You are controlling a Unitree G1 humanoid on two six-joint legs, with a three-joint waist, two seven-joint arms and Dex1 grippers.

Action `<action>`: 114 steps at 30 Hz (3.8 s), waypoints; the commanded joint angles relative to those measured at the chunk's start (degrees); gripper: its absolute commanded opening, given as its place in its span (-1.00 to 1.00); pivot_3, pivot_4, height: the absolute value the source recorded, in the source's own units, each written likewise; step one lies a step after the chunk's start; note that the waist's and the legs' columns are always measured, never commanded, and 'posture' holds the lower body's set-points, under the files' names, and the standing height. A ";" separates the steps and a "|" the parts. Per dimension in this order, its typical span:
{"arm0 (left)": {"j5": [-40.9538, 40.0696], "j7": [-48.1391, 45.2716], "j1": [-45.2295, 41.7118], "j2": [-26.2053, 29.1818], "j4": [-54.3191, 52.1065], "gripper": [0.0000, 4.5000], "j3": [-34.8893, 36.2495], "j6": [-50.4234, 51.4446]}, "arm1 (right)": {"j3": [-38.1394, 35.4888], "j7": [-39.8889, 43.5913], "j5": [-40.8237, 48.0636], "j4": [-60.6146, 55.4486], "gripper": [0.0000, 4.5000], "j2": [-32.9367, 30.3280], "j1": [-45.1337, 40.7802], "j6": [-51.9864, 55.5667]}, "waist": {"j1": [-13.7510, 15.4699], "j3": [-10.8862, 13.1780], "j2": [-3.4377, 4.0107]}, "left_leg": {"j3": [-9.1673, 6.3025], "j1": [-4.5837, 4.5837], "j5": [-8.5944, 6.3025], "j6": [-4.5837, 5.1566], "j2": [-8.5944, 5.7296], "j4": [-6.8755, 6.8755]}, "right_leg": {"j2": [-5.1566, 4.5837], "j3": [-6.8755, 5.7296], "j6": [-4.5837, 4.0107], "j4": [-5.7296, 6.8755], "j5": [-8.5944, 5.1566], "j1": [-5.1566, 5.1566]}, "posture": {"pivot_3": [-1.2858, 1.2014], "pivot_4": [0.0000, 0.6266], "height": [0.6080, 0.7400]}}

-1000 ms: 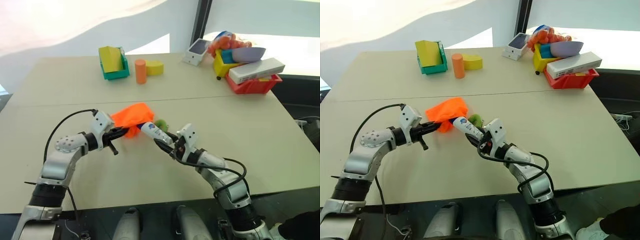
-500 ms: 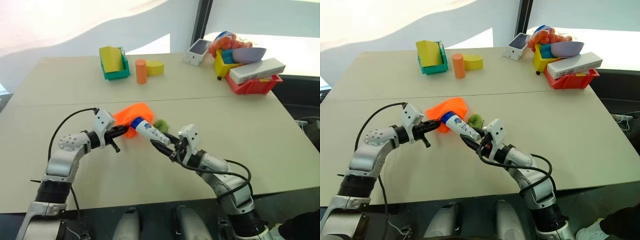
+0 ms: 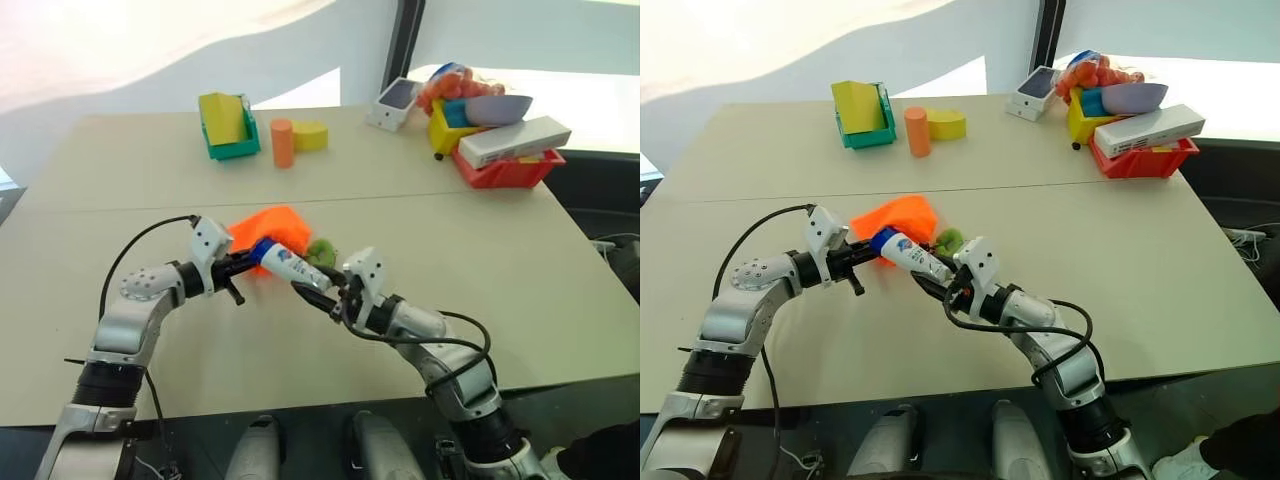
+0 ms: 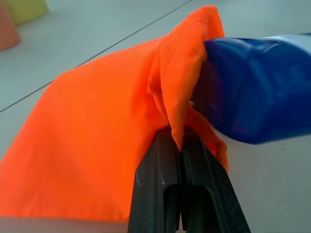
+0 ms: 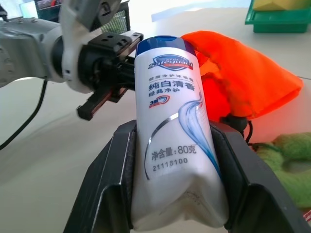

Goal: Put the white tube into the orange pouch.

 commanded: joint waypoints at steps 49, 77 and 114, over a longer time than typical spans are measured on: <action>4.79 0.56 7.69 1.56 -17.26 -1.00 -7.15 -1.14 | 6.07 -9.75 -17.64 14.96 0.52 9.06 -18.56 6.21 | -0.22 0.01 0.02 | -0.02 0.07 0.00 0.00 0.00 0.00 | 0.01 0.01 -0.08 0.38 -0.07 -0.12 | 0.03 -0.52 1.00; -12.18 3.89 4.62 -0.94 -12.09 -1.00 6.51 11.88 | 6.30 1.79 -9.56 7.44 -0.99 2.00 -13.97 11.06 | -0.22 0.01 0.01 | -0.04 0.03 0.00 0.00 0.00 0.02 | 0.05 0.01 -0.09 0.61 -0.14 -0.29 | 0.03 -0.52 1.00; -1.21 2.87 13.39 10.64 2.18 -1.00 12.25 -6.77 | 4.40 6.55 -15.56 7.19 0.51 -7.21 -10.18 -5.32 | -0.28 0.01 0.01 | 0.04 -0.05 0.00 0.00 0.04 -0.06 | 0.01 0.02 -0.40 0.65 -0.34 -0.49 | 0.03 -0.52 1.00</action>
